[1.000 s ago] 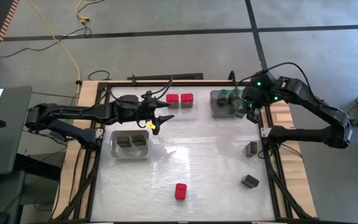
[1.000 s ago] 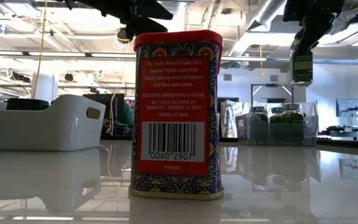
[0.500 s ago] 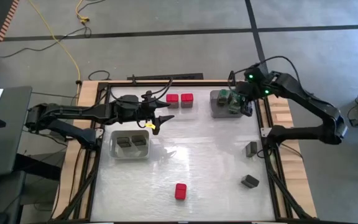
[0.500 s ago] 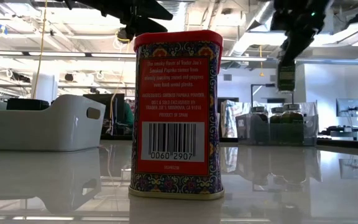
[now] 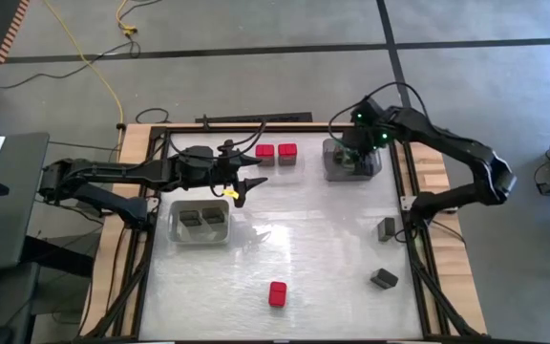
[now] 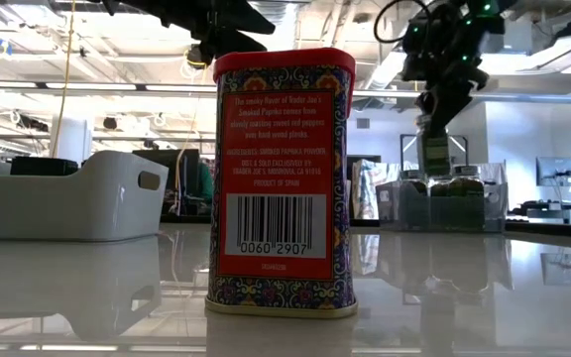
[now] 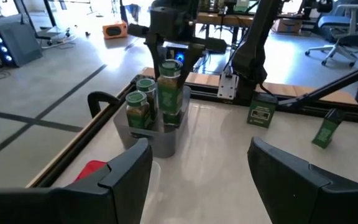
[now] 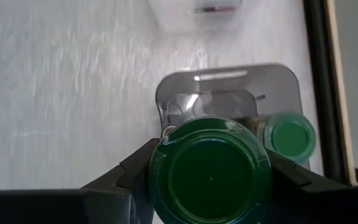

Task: Sort spices by type
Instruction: Put the green seasoning bottle into the black bin

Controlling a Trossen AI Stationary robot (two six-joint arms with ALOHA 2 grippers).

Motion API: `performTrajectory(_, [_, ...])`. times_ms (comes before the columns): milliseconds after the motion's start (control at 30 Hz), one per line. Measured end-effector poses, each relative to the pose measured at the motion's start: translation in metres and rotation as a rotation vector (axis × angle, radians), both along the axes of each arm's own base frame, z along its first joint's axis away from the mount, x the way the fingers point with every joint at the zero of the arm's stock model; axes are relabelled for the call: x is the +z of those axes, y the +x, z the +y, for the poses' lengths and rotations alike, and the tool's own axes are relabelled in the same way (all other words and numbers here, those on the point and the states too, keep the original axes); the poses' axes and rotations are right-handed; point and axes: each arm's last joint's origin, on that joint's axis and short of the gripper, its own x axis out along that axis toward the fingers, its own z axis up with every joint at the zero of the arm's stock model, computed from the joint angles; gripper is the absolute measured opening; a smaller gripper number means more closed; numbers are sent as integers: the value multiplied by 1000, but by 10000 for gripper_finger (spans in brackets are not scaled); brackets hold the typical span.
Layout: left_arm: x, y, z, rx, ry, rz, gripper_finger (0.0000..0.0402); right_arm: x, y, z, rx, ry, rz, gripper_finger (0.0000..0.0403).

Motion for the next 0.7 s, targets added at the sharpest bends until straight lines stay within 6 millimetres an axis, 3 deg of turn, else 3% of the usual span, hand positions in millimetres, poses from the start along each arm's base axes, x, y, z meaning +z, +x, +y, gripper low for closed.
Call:
performTrajectory(233, [0, 0, 0, -2, 13, 3, 255, -5, -3, -10, -26, 33, 8, 224])
performTrajectory(700, [0, 0, 0, -2, 13, 2, 255, 3, -10, -2, -24, 24, -10, 224])
